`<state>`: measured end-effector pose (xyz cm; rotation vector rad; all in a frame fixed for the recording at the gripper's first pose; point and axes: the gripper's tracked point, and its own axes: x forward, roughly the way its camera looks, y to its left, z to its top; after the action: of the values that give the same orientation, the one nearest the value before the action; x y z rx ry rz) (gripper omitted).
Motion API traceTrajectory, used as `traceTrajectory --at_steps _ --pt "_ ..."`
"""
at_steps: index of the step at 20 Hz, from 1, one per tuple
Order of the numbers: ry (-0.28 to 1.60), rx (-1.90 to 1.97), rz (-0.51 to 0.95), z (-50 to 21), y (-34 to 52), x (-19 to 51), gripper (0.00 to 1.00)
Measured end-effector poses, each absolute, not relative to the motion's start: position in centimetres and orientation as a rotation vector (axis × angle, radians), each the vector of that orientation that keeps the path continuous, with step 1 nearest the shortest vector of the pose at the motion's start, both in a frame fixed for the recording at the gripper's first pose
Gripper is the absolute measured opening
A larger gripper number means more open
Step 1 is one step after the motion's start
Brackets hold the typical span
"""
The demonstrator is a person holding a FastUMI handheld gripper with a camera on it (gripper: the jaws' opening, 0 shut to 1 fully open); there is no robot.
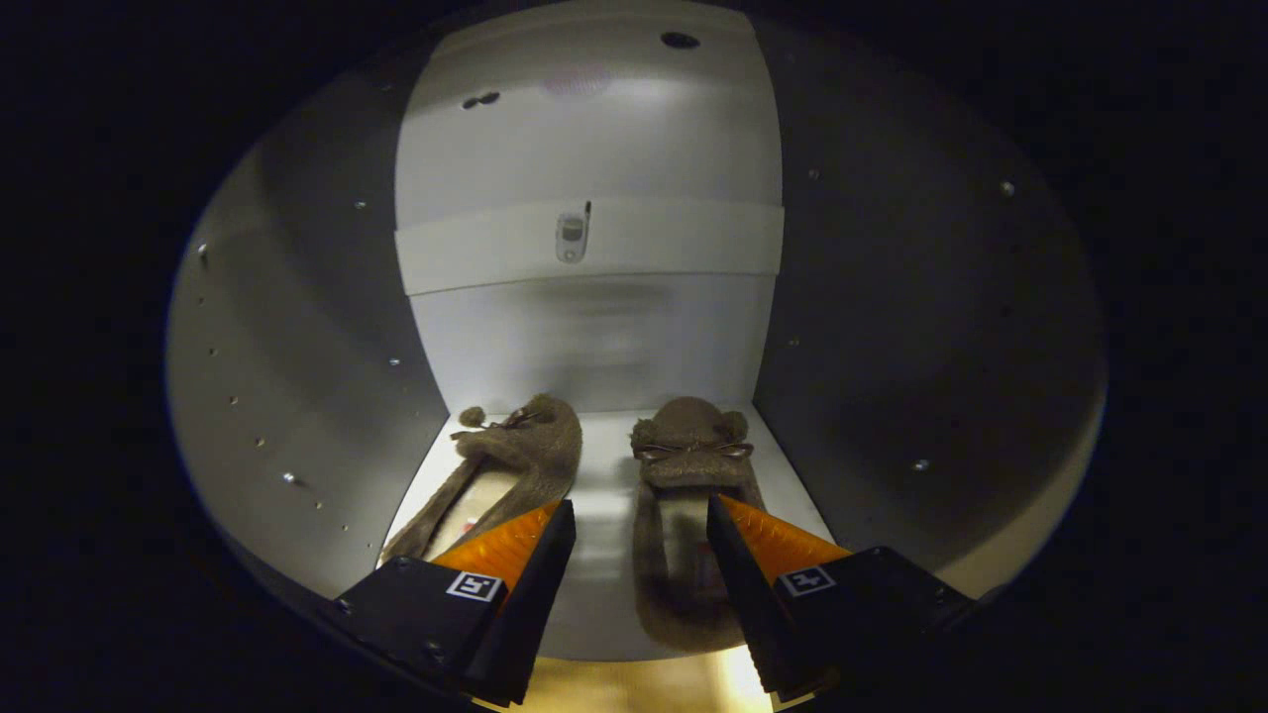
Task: Open the shoe cabinet door, grab the shoes and put them into the shoe cabinet, then close the shoe cabinet door.
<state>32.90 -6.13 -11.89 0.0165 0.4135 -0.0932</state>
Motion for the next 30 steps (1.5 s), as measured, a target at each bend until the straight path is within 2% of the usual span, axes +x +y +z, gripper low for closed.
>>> traceTrajectory --at_steps 2,3,5,10,18,24,30 --pt "0.348 0.009 -0.065 -9.3 -5.1 29.9 0.87" --pt "0.306 0.005 -0.049 -7.8 -4.6 28.1 0.95" --pt "0.223 0.0 -0.009 -5.0 -3.3 24.5 0.98" --pt "0.096 -0.014 0.064 -0.5 -1.6 14.3 0.97" --pt "0.05 -0.011 0.129 0.9 -4.3 -2.3 0.98" --pt "0.026 0.087 0.125 2.6 -10.5 -10.2 0.98" --pt "-0.015 0.043 0.015 2.9 -17.1 -13.6 0.98"
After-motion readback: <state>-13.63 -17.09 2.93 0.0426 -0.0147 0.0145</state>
